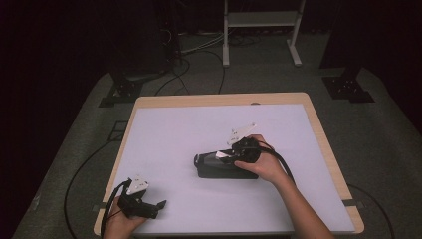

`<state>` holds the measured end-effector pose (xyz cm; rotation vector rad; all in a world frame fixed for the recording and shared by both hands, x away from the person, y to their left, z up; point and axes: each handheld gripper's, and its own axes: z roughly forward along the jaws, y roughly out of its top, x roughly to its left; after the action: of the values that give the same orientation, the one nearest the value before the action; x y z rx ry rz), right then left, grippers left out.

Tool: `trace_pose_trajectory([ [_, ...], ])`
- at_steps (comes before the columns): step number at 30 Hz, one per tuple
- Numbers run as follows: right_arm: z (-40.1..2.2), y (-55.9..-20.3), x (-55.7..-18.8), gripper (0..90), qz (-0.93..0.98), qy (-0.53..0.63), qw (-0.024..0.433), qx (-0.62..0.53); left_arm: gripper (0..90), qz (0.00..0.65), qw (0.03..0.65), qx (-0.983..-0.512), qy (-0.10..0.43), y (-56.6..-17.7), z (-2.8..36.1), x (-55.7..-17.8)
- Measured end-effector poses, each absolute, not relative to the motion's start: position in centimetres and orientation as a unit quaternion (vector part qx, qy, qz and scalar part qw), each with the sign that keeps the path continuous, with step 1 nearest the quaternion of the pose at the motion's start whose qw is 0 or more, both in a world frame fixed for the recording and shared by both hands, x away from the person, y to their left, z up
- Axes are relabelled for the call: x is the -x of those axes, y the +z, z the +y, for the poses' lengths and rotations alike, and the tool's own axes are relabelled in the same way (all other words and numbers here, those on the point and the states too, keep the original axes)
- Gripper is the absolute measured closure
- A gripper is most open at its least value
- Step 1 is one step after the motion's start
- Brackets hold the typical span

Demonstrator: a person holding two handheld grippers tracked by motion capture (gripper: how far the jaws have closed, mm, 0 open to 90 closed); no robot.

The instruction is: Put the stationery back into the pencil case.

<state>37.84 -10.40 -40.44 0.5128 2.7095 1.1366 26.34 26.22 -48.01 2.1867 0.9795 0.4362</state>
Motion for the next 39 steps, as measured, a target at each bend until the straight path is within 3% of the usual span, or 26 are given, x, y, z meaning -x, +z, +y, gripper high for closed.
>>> trace_pose_trajectory([
  [22, -12.6, -39.1, -37.2, 65.6, 0.887, 0.408, 0.080, -0.201, 0.0, 0.379, 0.346, -0.842, 0.168, -48.0, 26.2, -26.4],
  [39, -16.3, -38.0, -36.7, 45.4, 0.868, 0.416, 0.116, -0.243, 0.0, 0.379, 0.347, -0.842, 0.168, -48.0, 26.2, -26.3],
])
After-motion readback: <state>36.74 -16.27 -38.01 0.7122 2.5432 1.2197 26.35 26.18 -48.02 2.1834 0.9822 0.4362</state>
